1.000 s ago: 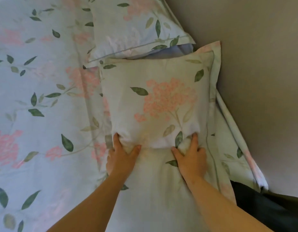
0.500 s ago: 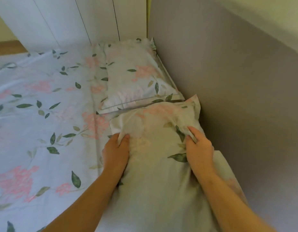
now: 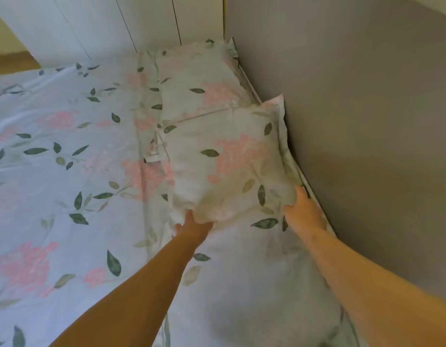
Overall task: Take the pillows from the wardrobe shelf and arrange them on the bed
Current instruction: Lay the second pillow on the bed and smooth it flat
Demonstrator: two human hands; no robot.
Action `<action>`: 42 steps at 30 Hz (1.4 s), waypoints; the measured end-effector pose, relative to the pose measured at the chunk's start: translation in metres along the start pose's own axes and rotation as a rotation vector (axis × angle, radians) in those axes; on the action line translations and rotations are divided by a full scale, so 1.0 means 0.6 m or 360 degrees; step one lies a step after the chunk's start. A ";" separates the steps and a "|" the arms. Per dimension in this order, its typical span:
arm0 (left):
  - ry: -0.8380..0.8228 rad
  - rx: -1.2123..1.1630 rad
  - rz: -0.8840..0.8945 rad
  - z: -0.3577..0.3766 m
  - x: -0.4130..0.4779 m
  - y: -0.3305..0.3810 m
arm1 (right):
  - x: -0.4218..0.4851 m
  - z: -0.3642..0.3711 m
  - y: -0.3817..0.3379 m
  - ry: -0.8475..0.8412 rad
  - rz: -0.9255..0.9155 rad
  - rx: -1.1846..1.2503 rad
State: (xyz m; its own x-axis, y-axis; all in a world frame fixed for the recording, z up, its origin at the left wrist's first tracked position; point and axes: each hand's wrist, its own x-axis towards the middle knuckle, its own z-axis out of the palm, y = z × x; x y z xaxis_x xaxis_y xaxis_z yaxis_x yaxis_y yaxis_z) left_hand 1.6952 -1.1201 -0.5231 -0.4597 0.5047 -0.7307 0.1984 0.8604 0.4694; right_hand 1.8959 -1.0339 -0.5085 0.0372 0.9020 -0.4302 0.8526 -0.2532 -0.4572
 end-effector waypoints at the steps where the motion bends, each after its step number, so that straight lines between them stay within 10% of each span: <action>1: -0.0014 0.0006 -0.0028 0.014 0.008 -0.017 | 0.003 0.015 0.019 -0.0019 0.0030 -0.0051; 10: 0.0006 -0.0640 -0.0078 0.093 0.041 -0.115 | 0.012 0.118 0.156 -0.0179 0.0447 0.0299; 21: -0.0037 -0.0586 -0.0001 0.115 -0.007 -0.102 | -0.018 0.030 0.158 0.0186 0.0050 0.0270; 29: -0.0048 -0.0471 -0.0142 0.126 -0.009 -0.167 | -0.047 0.083 0.242 -0.0001 0.0487 0.0212; 42: -0.0691 -0.0669 -0.0371 0.095 -0.044 -0.217 | -0.100 0.047 0.291 -0.0299 0.0623 0.1008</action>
State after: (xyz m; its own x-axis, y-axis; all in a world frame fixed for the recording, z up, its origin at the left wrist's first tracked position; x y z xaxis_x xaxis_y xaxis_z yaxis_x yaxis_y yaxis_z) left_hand 1.7307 -1.2412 -0.5934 -0.0404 0.3663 -0.9296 -0.2609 0.8943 0.3637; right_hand 2.0280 -1.1422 -0.5844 0.1372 0.6451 -0.7517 0.3322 -0.7449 -0.5787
